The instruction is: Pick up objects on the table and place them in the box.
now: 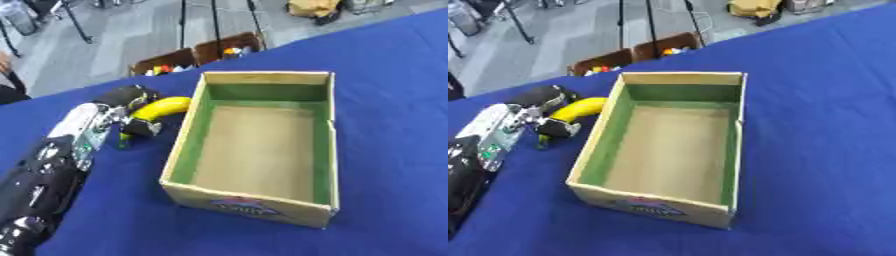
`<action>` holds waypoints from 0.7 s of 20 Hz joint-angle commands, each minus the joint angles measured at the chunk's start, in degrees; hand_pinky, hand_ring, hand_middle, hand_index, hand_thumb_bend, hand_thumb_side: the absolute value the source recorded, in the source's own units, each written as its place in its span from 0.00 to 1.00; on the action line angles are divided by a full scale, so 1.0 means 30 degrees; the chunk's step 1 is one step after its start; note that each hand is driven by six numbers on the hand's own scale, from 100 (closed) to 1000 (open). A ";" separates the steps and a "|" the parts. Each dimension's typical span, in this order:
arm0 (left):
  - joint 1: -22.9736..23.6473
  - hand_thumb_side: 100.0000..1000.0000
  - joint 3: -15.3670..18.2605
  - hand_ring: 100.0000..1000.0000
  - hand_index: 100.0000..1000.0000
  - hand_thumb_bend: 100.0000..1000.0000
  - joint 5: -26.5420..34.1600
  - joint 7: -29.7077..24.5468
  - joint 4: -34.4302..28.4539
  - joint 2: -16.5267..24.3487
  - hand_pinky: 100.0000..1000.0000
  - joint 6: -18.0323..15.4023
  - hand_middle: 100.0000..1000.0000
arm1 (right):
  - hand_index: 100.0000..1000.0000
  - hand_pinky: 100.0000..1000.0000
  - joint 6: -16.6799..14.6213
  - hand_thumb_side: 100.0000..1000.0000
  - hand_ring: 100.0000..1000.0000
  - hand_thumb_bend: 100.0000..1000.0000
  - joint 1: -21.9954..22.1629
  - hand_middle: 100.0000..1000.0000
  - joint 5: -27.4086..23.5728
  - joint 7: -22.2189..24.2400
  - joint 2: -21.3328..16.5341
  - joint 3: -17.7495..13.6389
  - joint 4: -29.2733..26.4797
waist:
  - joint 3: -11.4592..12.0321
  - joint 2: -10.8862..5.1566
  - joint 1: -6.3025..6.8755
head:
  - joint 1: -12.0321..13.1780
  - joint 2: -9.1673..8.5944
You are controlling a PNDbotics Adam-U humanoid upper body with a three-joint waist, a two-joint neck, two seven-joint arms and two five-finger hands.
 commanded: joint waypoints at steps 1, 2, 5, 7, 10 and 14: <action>-0.0151 0.29 0.0154 0.45 0.71 0.00 -0.0087 0.0187 -0.0032 0.0884 0.23 0.0028 0.59 | 0.90 0.71 0.0026 1.00 0.85 0.00 -0.0207 0.75 -0.0173 -0.0087 -0.0347 -0.0200 -0.0278 | 0.0098 -0.0557 -0.0286 | -0.0061 -0.0083; -0.0156 0.29 0.0156 0.45 0.71 0.00 -0.0050 0.0214 -0.0059 0.0916 0.23 0.0032 0.58 | 0.90 0.71 0.0034 1.00 0.85 0.00 -0.0192 0.75 -0.0165 -0.0086 -0.0335 -0.0204 -0.0278 | 0.0128 -0.0587 -0.0307 | -0.0074 -0.0053; -0.0169 0.29 0.0162 0.45 0.71 0.00 0.0115 0.0321 -0.0158 0.1012 0.22 0.0048 0.58 | 0.90 0.71 0.0052 1.00 0.85 0.00 -0.0139 0.75 -0.0148 -0.0098 -0.0293 -0.0218 -0.0278 | 0.0228 -0.0707 -0.0373 | -0.0131 0.0030; -0.0160 0.30 0.0163 0.44 0.70 0.00 0.0253 0.0402 -0.0215 0.1095 0.21 0.0078 0.58 | 0.90 0.71 0.0056 1.00 0.85 0.00 -0.0076 0.75 -0.0136 -0.0108 -0.0253 -0.0232 -0.0278 | 0.0304 -0.0818 -0.0422 | -0.0165 0.0109; -0.0149 0.30 0.0151 0.43 0.70 0.00 0.0382 0.0477 -0.0308 0.1273 0.21 0.0128 0.57 | 0.90 0.71 0.0048 1.00 0.85 0.00 0.0028 0.75 -0.0115 -0.0140 -0.0187 -0.0263 -0.0278 | 0.0437 -0.1030 -0.0506 | -0.0243 0.0243; -0.0125 0.30 0.0123 0.43 0.70 0.00 0.0457 0.0468 -0.0427 0.1454 0.20 0.0137 0.57 | 0.90 0.71 0.0024 1.00 0.85 0.00 0.0193 0.75 -0.0083 -0.0176 -0.0083 -0.0298 -0.0278 | 0.0617 -0.1356 -0.0587 | -0.0373 0.0462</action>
